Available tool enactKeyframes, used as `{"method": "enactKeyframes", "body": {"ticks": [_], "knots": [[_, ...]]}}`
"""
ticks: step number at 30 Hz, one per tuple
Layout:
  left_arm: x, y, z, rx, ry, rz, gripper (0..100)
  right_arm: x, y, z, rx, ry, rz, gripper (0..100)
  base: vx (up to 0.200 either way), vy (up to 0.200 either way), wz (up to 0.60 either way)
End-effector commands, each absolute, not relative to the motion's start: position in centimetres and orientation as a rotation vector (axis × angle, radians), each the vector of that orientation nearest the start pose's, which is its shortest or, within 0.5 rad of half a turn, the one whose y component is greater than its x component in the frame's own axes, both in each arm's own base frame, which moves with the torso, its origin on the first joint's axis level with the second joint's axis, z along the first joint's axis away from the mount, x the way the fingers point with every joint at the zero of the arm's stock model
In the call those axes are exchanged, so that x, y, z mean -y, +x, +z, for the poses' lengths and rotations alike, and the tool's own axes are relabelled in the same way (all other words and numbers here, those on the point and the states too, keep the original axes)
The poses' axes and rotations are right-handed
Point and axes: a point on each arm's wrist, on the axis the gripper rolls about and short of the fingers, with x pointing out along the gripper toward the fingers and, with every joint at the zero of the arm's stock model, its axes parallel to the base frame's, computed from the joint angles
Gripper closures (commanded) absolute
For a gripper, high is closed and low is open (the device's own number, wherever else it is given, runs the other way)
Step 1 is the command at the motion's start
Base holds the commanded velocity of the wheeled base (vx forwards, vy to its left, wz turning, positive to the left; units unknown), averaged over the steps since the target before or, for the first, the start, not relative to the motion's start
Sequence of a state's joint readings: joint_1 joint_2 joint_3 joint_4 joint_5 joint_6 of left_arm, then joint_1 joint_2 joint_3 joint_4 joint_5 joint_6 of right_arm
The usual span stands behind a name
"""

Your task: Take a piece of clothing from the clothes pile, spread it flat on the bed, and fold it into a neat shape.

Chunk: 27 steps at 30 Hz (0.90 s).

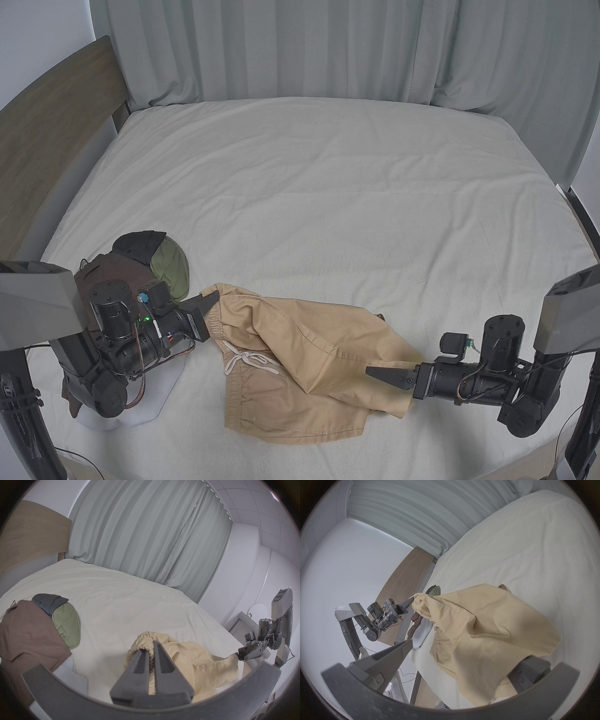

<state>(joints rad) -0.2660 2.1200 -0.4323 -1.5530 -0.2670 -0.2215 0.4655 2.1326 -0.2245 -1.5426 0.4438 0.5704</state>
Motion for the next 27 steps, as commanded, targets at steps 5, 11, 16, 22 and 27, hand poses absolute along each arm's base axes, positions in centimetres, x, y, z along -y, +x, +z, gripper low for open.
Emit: {"method": "enactKeyframes", "body": {"ticks": [5,11,16,22,27], "knots": [[8.8,30.0,6.0,-0.189,-0.217,-0.515,100,-13.1,23.7,2.8,-0.619,0.524,0.77,0,0.0,0.0,0.0],[8.8,30.0,6.0,-0.189,-0.217,-0.515,100,-13.1,23.7,2.8,-0.614,0.524,0.764,100,0.0,0.0,0.0],[8.8,30.0,6.0,-0.189,-0.217,-0.515,100,-13.2,24.0,3.2,-0.583,0.521,0.758,100,0.0,0.0,0.0],[8.8,30.1,6.1,-0.183,-0.218,-0.515,100,-13.4,24.4,4.8,-0.502,0.523,0.76,100,0.0,0.0,0.0],[8.9,30.5,6.6,-0.159,-0.22,-0.52,100,-13.6,24.6,6.7,-0.425,0.535,0.784,100,0.0,0.0,0.0]]}}
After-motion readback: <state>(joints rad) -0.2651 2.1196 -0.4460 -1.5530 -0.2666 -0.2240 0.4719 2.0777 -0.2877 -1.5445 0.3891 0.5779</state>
